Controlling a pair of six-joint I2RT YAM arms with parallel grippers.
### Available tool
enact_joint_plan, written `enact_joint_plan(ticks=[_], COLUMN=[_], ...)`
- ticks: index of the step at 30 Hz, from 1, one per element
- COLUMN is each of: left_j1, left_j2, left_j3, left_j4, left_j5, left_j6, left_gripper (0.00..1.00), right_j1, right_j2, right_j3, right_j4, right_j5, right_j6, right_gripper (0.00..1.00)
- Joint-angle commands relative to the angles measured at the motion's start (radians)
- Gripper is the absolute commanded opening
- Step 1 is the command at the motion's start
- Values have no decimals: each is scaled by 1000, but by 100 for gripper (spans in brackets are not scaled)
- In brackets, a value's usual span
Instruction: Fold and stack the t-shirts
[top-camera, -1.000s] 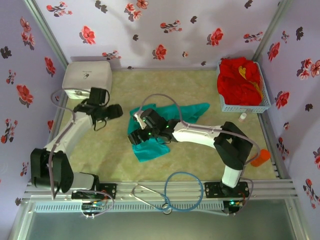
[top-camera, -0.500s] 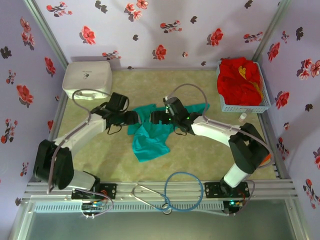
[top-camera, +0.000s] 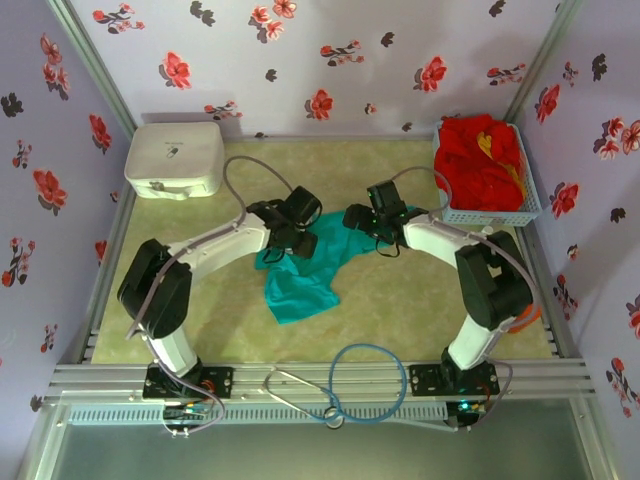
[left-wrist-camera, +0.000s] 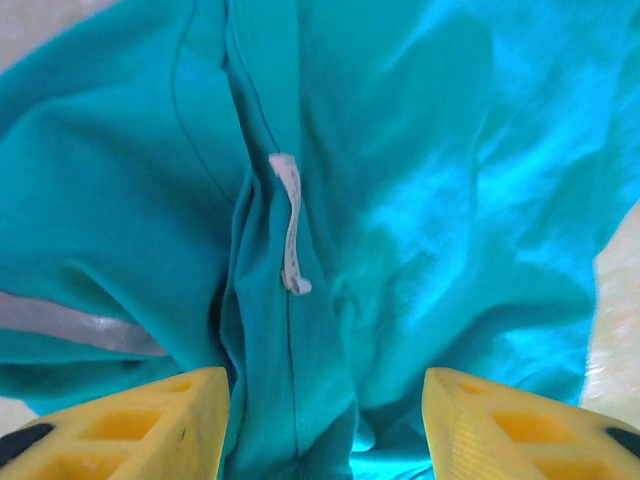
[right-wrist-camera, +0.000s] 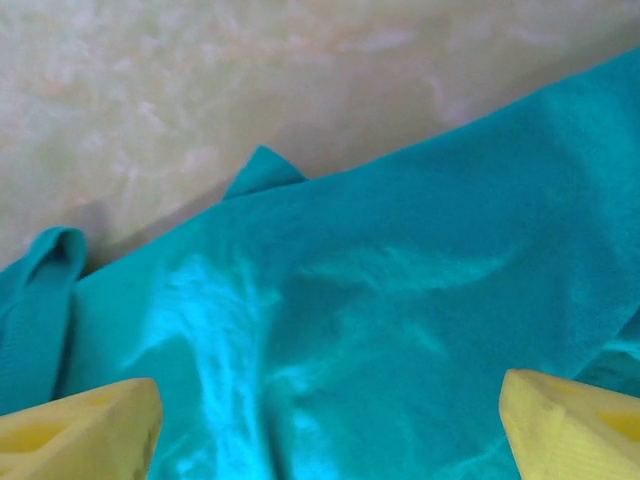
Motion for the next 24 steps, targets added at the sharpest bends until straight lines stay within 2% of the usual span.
enact_joint_plan(ticks=[1, 6, 11, 14, 17, 24], left_j1=[-18, -22, -17, 1, 22, 153], left_j2=[25, 64, 87, 87, 47, -180], left_j3=[2, -6, -24, -31, -46, -121], left_j4=[-59, -78, -56, -55, -39, -9], left_j5=[-96, -193, -259, -260, -226, -60], left_j6=[16, -15, 3, 8, 10, -13], left_gripper=[53, 51, 36, 27, 2, 0], right_j1=[-2, -8, -26, -39, -57, -83], right_j2=[49, 119, 148, 154, 157, 137], right_j3=[64, 114, 111, 102, 95, 69], right_j4=[-43, -86, -93, -101, -110, -110], right_j5=[-36, -16, -17, -8, -5, 0], right_j6=[24, 18, 30, 35, 45, 61], right_gripper=[87, 86, 84, 84, 81, 79])
